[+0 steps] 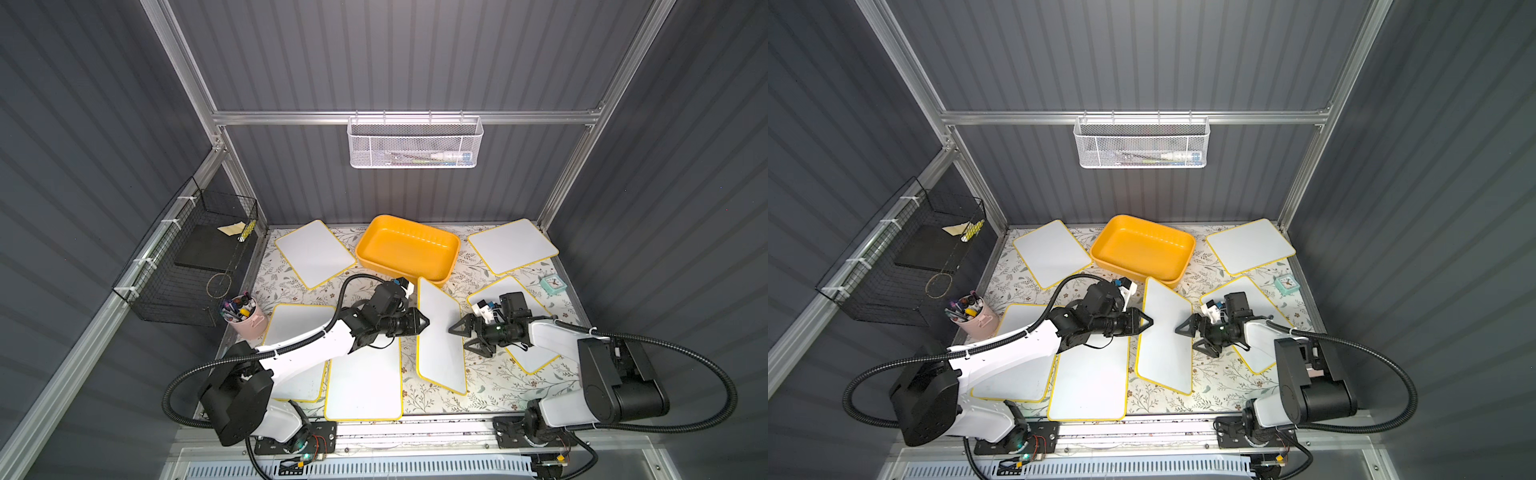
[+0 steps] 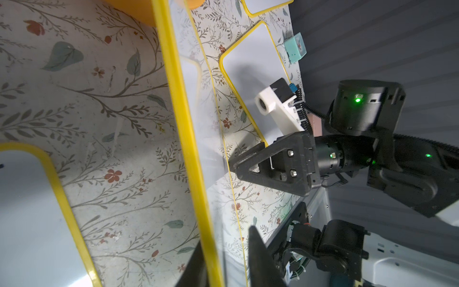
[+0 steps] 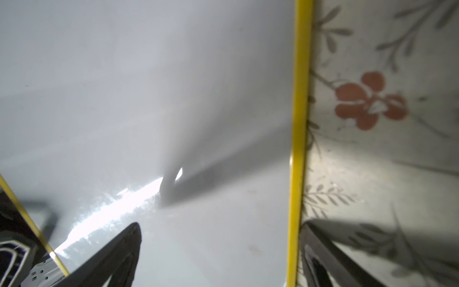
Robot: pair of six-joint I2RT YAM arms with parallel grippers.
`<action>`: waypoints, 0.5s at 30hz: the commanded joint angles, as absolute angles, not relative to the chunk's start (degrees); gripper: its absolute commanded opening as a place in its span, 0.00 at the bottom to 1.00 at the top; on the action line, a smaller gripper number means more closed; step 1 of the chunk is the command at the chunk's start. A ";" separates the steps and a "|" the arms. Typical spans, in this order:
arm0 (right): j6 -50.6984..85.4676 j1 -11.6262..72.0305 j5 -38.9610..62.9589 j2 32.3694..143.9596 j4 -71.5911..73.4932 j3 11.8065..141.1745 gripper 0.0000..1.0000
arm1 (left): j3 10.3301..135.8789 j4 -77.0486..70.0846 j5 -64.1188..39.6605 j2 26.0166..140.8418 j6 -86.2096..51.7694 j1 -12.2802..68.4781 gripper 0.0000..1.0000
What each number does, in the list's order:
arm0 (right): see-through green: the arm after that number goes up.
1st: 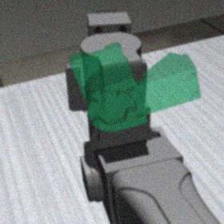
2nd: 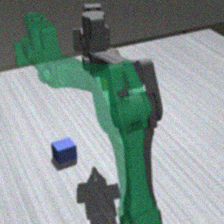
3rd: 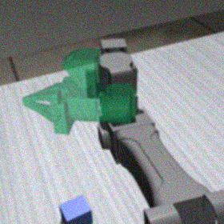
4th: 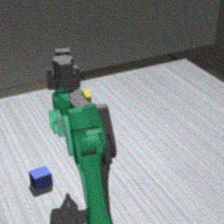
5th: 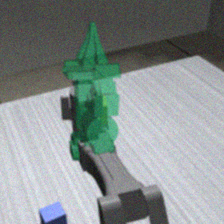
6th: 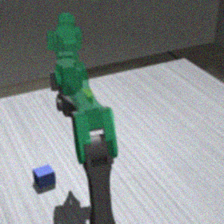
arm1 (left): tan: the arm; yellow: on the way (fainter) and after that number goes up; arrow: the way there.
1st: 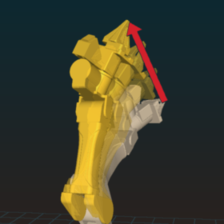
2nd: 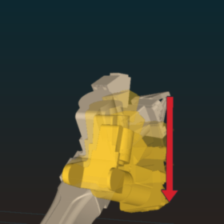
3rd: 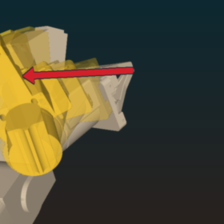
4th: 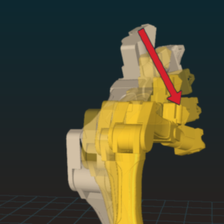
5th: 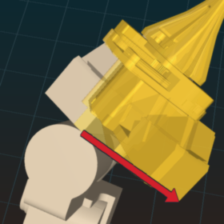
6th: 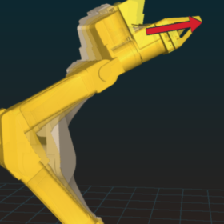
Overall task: Put the whiteboard into the storage box
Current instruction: Pick up the whiteboard at the center of the board.
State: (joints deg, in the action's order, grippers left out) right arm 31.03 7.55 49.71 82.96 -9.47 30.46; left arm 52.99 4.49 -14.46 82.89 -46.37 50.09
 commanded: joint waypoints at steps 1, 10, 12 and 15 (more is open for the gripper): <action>30.68 8.26 46.68 83.49 -12.80 29.56 0.99 | 54.64 5.20 -16.12 83.52 -45.09 49.99 0.15; 30.77 8.35 46.33 83.01 -12.52 29.75 0.99 | 53.99 8.80 -11.63 78.47 -43.60 49.11 0.00; 30.67 8.35 46.27 83.47 -12.66 30.30 0.99 | 53.15 8.51 -11.63 77.39 -43.97 48.54 0.00; 30.47 8.35 46.36 83.52 -13.21 31.19 0.99 | 51.81 6.94 -13.34 76.24 -44.65 47.40 0.00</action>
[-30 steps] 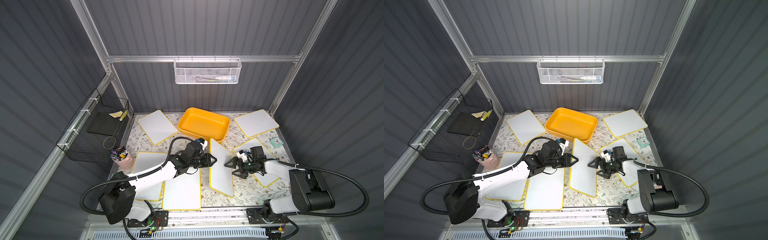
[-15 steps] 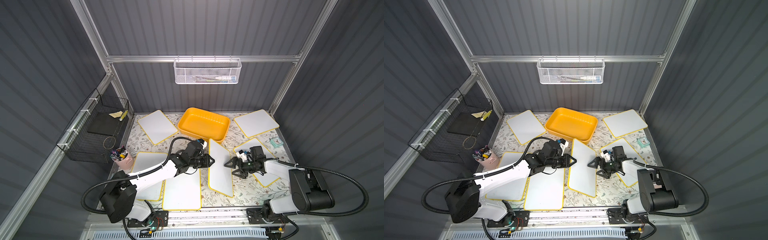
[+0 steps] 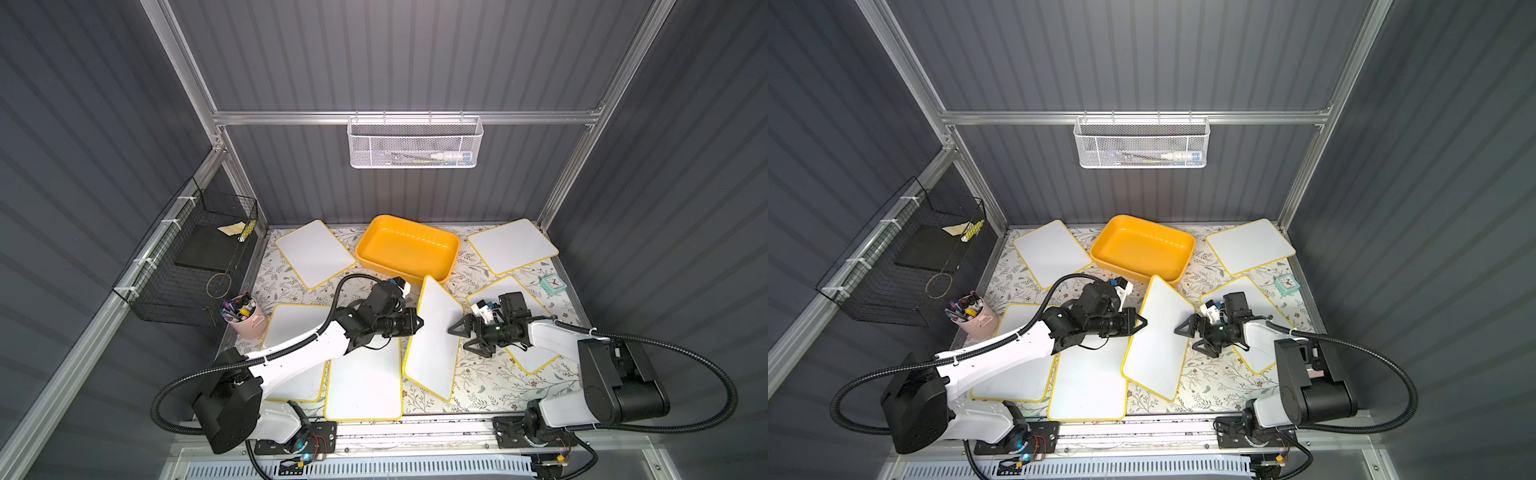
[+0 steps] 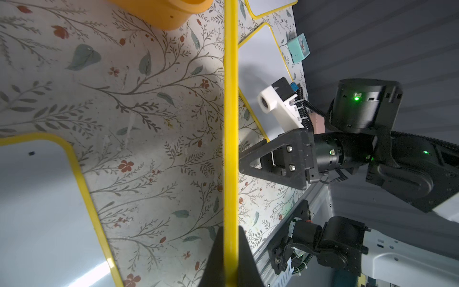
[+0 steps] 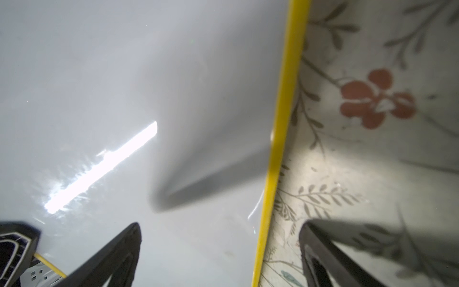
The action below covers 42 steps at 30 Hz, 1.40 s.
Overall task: Put the whiteboard into the storage box
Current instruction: Pick up the whiteboard at the center of the board.
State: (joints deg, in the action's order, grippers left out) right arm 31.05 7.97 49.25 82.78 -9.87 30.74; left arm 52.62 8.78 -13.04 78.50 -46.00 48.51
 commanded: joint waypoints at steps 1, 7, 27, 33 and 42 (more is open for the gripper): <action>30.29 8.35 45.89 83.18 -13.39 31.39 0.99 | 51.44 6.52 -14.13 75.96 -44.56 46.93 0.00; 31.06 8.44 45.43 83.71 -13.27 33.30 0.99 | 50.76 7.47 -15.34 72.52 -44.86 43.07 0.00; 29.45 9.05 44.84 85.82 -12.96 35.70 0.99 | 57.74 4.24 -22.01 72.83 -39.68 37.59 0.00; 29.65 9.14 45.24 86.35 -12.66 36.21 0.99 | 60.40 3.45 -22.23 74.26 -40.65 35.81 0.00; 29.25 9.74 43.39 86.71 -11.58 36.17 0.99 | 60.99 -0.64 -16.08 74.40 -45.63 31.54 0.00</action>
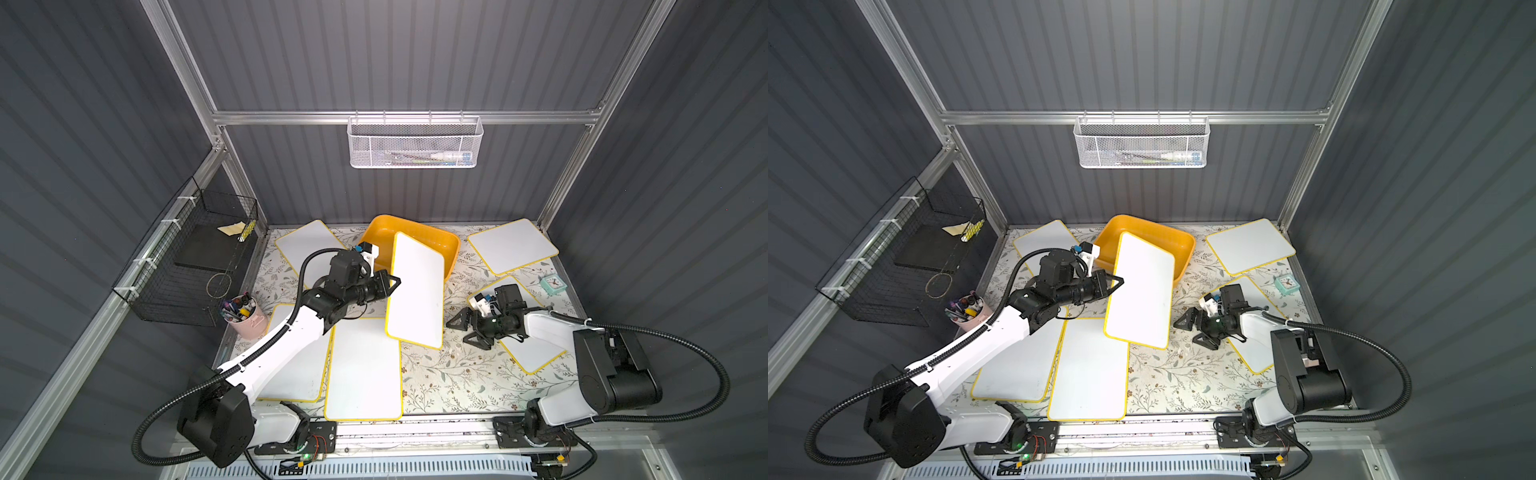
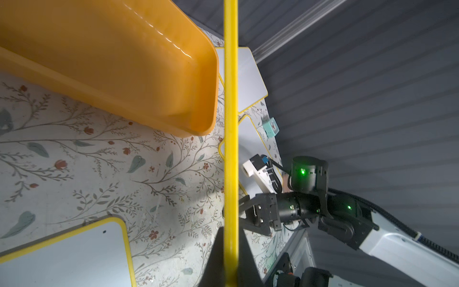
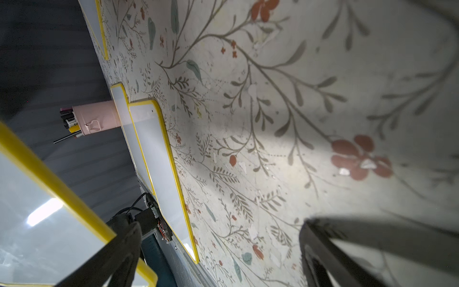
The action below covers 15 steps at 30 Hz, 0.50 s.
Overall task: Put the whiteboard into the storage box
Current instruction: Pick up the whiteboard at the center of the board, then place the whiteboard in the storage box.
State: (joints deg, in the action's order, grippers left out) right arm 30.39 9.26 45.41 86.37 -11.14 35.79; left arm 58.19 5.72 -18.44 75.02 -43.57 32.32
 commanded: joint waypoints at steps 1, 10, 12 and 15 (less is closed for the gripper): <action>28.82 9.76 42.72 87.19 -12.01 36.42 0.99 | 60.66 -1.23 -15.32 74.28 -46.14 31.00 0.00; 27.75 10.80 42.33 89.82 -12.22 38.11 0.99 | 58.27 -8.04 -5.02 76.15 -57.92 27.80 0.00; 27.79 10.98 41.72 89.75 -12.07 38.00 0.99 | 58.64 -9.51 -2.57 77.35 -60.57 27.69 0.00; 27.59 11.38 41.01 89.13 -11.67 37.46 0.99 | 58.63 -12.47 2.73 78.61 -64.76 27.66 0.00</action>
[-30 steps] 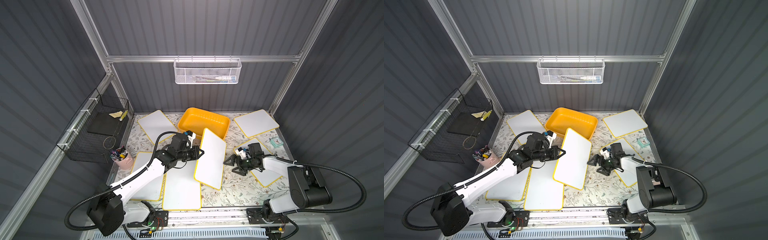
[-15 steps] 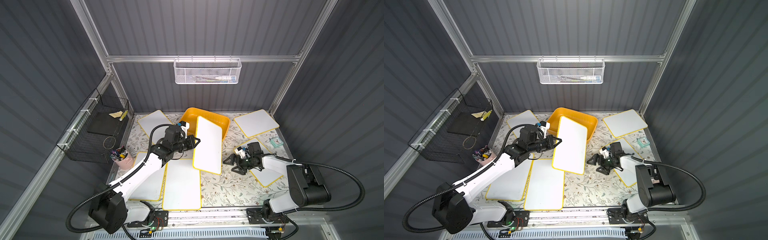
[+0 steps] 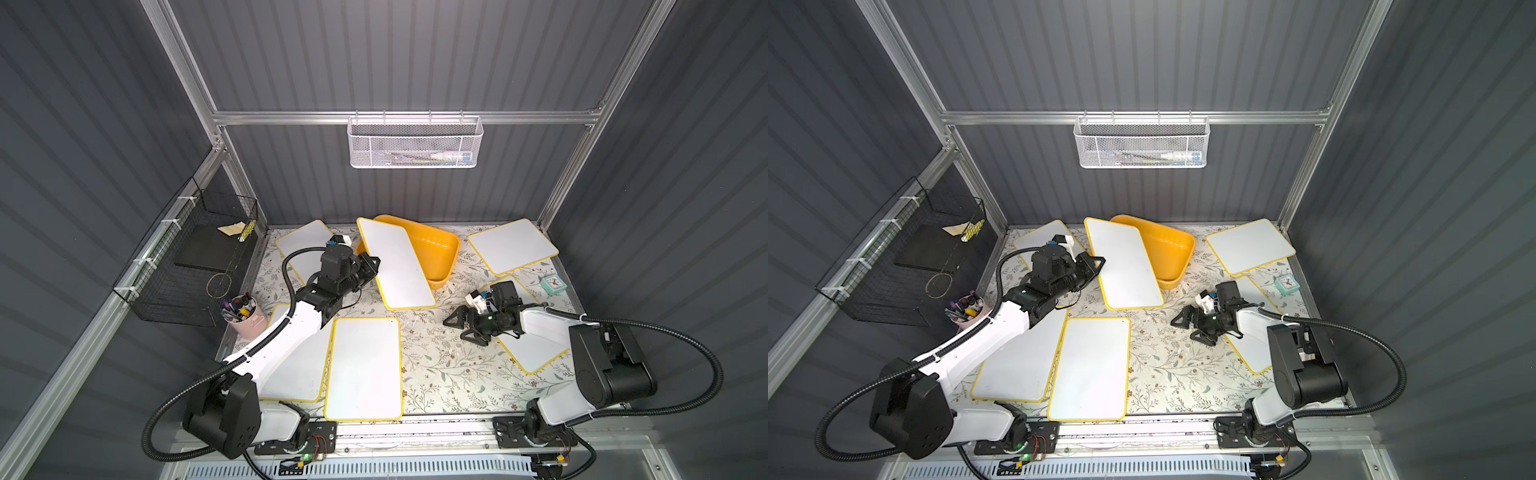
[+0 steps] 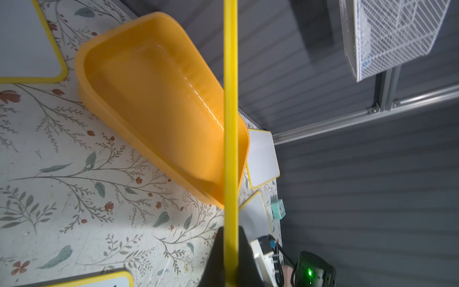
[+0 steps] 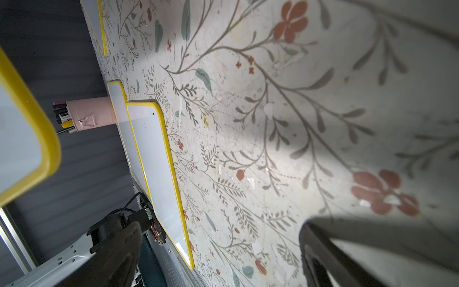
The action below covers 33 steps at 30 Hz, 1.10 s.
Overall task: Put the whiteboard into the storage box
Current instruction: Place the whiteboard in the storage box.
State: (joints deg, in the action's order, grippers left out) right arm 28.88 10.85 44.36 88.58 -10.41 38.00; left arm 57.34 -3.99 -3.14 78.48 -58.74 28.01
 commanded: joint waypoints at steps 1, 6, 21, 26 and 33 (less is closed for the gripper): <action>27.27 11.51 40.36 89.12 -12.12 37.78 0.99 | 59.06 -12.48 4.69 78.97 -65.55 27.69 0.00; 25.35 12.00 37.74 87.67 -13.17 38.26 0.99 | 60.94 -13.18 11.40 81.58 -68.62 27.69 0.00; 21.62 22.40 12.17 74.24 -10.49 33.90 0.99 | 65.73 -24.51 20.20 94.05 -74.21 31.20 0.00; 21.80 22.85 11.47 72.69 -9.48 32.81 0.99 | 68.10 -24.79 24.16 97.68 -74.80 32.90 0.00; 21.53 23.34 11.61 72.23 -9.11 32.52 0.99 | 72.87 -26.47 30.52 104.14 -75.04 35.86 0.00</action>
